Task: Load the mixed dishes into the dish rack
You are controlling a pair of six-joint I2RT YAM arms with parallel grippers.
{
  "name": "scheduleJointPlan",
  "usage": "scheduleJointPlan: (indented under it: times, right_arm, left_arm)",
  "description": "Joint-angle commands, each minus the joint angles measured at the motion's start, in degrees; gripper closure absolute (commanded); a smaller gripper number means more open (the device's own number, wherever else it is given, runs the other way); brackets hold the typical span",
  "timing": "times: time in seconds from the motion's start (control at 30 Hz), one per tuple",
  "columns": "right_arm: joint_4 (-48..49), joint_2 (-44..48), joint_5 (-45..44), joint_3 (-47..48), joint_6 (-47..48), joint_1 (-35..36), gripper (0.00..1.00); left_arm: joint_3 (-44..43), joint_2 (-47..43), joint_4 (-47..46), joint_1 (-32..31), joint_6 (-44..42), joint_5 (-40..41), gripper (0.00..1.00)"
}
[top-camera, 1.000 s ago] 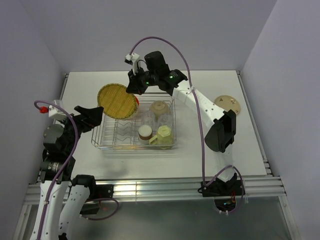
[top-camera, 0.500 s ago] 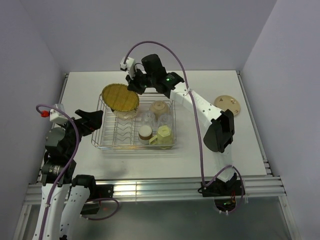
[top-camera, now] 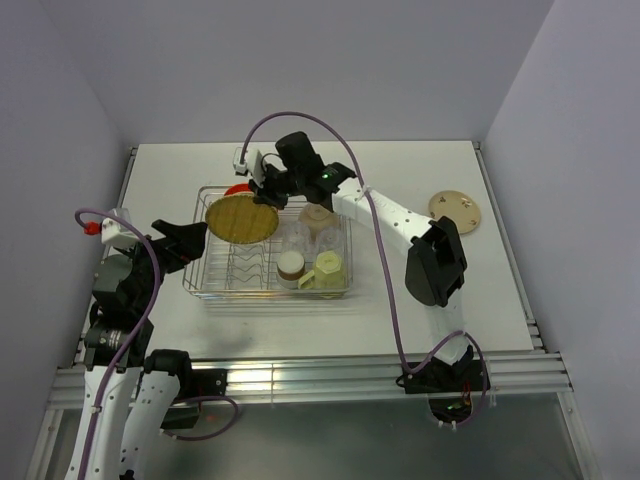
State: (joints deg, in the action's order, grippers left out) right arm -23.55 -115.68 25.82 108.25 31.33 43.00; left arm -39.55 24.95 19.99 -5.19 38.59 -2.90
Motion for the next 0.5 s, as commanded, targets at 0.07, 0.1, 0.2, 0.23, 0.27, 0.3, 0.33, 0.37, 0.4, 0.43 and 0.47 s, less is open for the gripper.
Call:
scheduleJointPlan:
  times: [0.07, 0.1, 0.2, 0.23, 0.27, 0.3, 0.33, 0.37, 0.4, 0.43, 0.47]
  right_arm:
    - [3.95, 0.55, 3.18, -1.2, 4.97, 0.94, 1.0]
    - [3.69, 0.11, 3.27, -1.02, 5.05, 1.03, 1.0]
    - [4.13, -1.04, 2.57, -1.11, 4.7, 1.29, 1.0]
    - [4.3, -1.3, 2.04, -1.11, 4.62, 1.38, 1.0]
    - [4.56, -1.39, 1.78, -1.28, 4.53, 1.47, 0.99]
    - [4.39, -1.57, 1.69, -1.2, 4.44, 1.47, 0.98]
    - [4.22, -1.83, 1.6, -1.02, 4.44, 1.47, 0.93]
    - [4.04, -1.92, 1.42, -1.02, 4.44, 1.47, 0.9]
    - [3.95, -2.01, 1.34, -0.93, 4.09, 1.47, 0.87]
    - [3.86, -2.09, 1.25, -0.93, 3.83, 1.56, 0.79]
    - [3.69, -2.1, 1.07, -0.85, 3.56, 1.56, 0.76]
  left_arm:
    - [0.7, -0.08, -2.41, -0.08, -0.44, 0.26, 0.01]
    - [0.7, 0.01, -2.58, -0.08, -0.44, 0.17, 0.01]
    - [0.62, 0.19, -2.58, -0.08, -0.53, 0.0, 0.01]
    - [0.53, 0.1, -2.5, -0.08, -0.62, 0.0, 0.01]
    - [0.53, 0.1, -2.41, -0.08, -0.62, 0.08, 0.01]
    - [0.53, 0.19, -2.41, -0.08, -0.62, 0.17, 0.01]
    - [0.61, 0.19, -2.41, -0.08, -0.62, 0.17, 0.01]
    - [0.61, 0.19, -2.5, -0.08, -0.62, 0.0, 0.01]
    - [0.88, 0.19, -2.67, -0.08, -0.53, -0.09, 0.01]
    - [0.97, 0.19, -3.02, -0.08, -0.44, -0.18, 0.01]
    - [0.97, 0.19, -3.29, -0.08, -0.36, -0.27, 0.01]
